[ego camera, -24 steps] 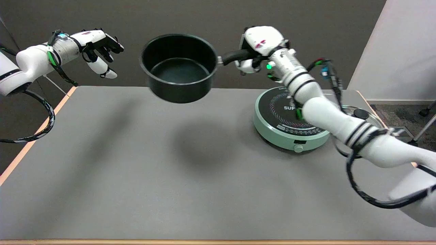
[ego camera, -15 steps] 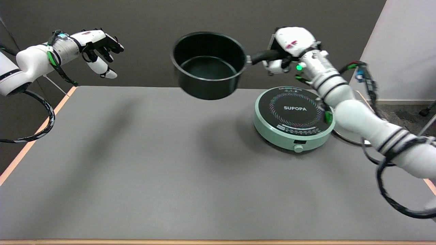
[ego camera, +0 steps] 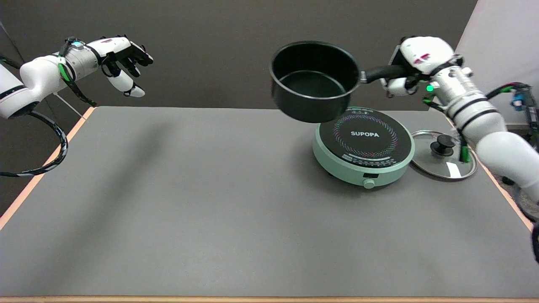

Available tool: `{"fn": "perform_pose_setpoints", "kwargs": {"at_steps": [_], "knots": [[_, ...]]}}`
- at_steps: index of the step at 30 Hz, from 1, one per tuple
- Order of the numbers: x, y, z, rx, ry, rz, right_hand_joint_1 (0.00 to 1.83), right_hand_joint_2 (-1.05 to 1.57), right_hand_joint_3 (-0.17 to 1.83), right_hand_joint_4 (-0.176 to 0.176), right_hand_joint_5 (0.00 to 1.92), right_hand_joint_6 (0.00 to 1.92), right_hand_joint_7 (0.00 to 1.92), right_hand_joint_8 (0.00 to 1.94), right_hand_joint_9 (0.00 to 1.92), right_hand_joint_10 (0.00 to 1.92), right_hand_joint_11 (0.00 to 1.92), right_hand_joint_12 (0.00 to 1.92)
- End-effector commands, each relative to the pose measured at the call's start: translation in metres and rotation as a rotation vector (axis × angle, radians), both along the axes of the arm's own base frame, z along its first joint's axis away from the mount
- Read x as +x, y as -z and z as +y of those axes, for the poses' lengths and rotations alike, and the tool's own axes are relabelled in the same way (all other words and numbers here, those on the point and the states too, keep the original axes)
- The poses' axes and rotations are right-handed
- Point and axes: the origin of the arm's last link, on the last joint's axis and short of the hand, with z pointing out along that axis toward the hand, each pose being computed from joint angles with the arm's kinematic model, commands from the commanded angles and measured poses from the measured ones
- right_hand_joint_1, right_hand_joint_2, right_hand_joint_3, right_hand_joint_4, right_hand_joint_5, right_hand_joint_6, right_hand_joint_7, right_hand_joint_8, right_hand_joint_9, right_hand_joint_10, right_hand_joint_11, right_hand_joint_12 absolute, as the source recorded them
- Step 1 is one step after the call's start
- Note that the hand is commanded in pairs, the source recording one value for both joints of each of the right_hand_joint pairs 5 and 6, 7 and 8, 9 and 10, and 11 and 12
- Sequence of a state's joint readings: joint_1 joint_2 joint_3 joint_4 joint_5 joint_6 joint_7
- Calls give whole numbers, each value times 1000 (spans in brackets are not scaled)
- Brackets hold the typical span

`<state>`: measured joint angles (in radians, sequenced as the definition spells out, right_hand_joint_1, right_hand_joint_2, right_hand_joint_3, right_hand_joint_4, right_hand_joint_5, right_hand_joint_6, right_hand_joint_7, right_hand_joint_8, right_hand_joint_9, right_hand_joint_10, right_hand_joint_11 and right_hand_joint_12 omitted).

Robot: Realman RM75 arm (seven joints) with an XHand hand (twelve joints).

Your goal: Place the pot onto the induction cooker.

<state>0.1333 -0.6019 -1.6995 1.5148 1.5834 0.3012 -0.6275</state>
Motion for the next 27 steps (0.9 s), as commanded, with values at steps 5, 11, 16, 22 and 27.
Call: {"fn": "perform_pose_setpoints", "kwargs": {"at_steps": [5, 11, 16, 22, 27], "knots": [[-7, -76, 66, -197, 84, 52, 908, 1432, 794, -102, 1570, 1570, 1570, 1570, 1570, 1570, 1570, 1570], [-25, -80, 71, -212, 130, 45, 907, 1437, 796, -102, 1570, 1570, 1570, 1570, 1570, 1570, 1570, 1570], [-33, -83, 73, -225, 149, 45, 907, 1438, 796, -102, 1571, 1571, 1571, 1571, 1571, 1571, 1571, 1571], [-42, -95, 77, -269, 163, 38, 906, 1439, 799, -102, 1571, 1571, 1571, 1571, 1571, 1571, 1571, 1571], [-53, -108, 79, -313, 180, 32, 906, 1438, 802, -102, 1575, 1575, 1575, 1575, 1575, 1575, 1575, 1575]]}}
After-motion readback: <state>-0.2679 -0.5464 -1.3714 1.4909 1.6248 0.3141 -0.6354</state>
